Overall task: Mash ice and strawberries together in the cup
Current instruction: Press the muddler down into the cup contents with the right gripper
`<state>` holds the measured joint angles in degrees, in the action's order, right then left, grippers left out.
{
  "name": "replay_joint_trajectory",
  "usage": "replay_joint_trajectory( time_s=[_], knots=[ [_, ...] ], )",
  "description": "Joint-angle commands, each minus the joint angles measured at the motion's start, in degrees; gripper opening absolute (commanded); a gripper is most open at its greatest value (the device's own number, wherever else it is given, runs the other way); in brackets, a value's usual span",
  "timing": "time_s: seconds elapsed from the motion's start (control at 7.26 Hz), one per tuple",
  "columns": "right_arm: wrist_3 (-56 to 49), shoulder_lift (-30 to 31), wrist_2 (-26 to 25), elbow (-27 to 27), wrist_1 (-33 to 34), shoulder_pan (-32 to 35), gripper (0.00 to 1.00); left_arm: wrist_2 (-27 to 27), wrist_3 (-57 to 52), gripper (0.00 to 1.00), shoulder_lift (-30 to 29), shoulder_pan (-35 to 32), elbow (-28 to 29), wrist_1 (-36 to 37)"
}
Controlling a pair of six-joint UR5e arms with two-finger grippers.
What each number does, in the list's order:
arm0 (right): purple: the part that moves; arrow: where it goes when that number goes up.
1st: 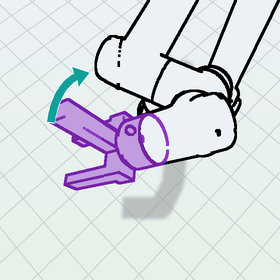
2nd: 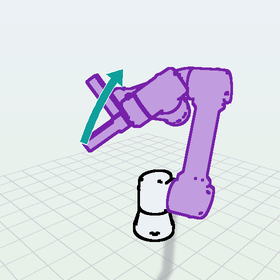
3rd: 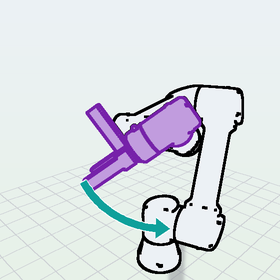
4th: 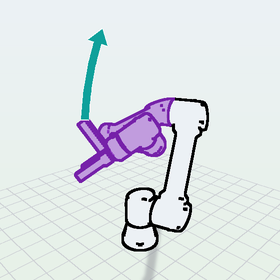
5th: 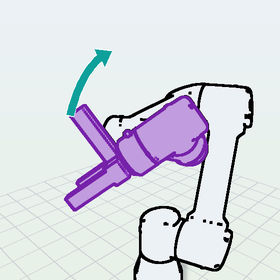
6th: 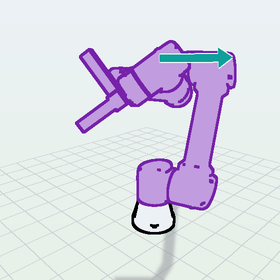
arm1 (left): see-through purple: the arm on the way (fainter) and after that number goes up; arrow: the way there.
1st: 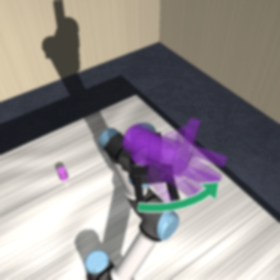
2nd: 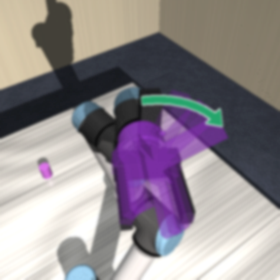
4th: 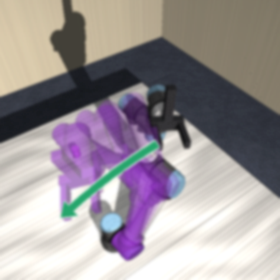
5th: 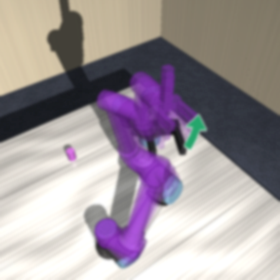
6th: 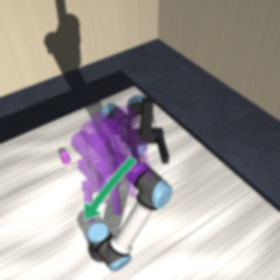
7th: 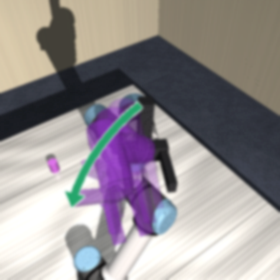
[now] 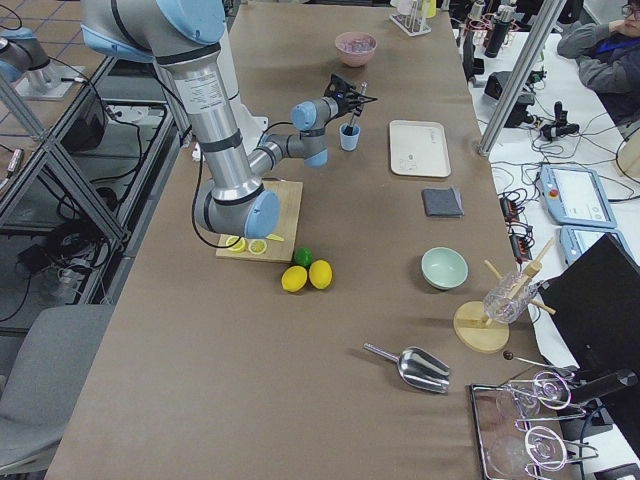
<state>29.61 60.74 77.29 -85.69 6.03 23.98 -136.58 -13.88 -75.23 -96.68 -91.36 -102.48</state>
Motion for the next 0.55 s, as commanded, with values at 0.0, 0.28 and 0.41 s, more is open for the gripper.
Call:
replay_joint_trajectory(
  time_s=[0.0,0.28,0.41],
  knots=[
    [0.01,-0.27,-0.04,0.71,-1.63,-0.16,0.00,0.00,-0.01,0.99,0.00,0.00,0.04,0.00],
    [0.45,-0.54,-0.04,-0.70,-1.02,-0.07,0.00,0.09,-0.01,0.99,0.09,0.00,0.04,0.00],
    [1.15,-0.71,-0.04,-1.75,1.25,0.62,0.00,0.00,-0.10,0.99,0.00,0.00,0.73,0.00]
  ],
)
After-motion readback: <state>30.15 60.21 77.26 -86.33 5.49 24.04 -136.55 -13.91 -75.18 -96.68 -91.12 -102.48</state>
